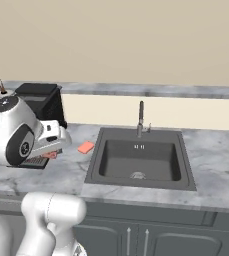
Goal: Locate and retrieve the bar soap and bar soap from the cabinet. Place them next to the sink.
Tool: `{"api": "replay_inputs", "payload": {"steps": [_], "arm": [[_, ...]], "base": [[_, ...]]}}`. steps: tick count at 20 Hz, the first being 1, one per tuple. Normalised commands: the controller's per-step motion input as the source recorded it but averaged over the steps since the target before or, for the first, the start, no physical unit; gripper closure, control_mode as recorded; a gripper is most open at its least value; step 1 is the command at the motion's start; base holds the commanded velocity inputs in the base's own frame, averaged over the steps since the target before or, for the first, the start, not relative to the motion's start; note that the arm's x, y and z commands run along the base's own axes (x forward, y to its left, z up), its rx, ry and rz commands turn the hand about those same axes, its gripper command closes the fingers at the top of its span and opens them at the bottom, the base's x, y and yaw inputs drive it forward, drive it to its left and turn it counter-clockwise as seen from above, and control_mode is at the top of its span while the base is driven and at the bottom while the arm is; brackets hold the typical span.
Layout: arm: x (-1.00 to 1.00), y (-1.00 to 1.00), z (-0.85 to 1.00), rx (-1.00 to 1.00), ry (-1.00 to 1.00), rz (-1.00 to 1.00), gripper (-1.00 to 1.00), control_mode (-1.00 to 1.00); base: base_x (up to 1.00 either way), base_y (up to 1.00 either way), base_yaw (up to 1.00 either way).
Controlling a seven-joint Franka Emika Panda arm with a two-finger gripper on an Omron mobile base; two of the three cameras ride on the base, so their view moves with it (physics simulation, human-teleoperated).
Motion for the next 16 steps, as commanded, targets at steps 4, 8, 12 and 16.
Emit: {"api": "replay_inputs", "payload": {"steps": [4, 8, 12, 16], "arm": [[0.63, 0.0, -0.2, 0.1, 0.26, 0.0, 1.0, -1.0], [0.48, 0.0, -0.17, 0.05, 0.25, 0.0, 1.0, -1.0], [0.24, 0.0, -0.46, -0.01, 0.11, 0.0, 1.0, -1.0], [0.03, 0.0, -0.53, -0.01, -0.05, 0.0, 1.0, -1.0]], "base": [[0.0, 0.0, 0.0], [0.0, 0.0, 0.0], [0.0, 0.0, 0.0], [0.0, 0.0, 0.0]]}}
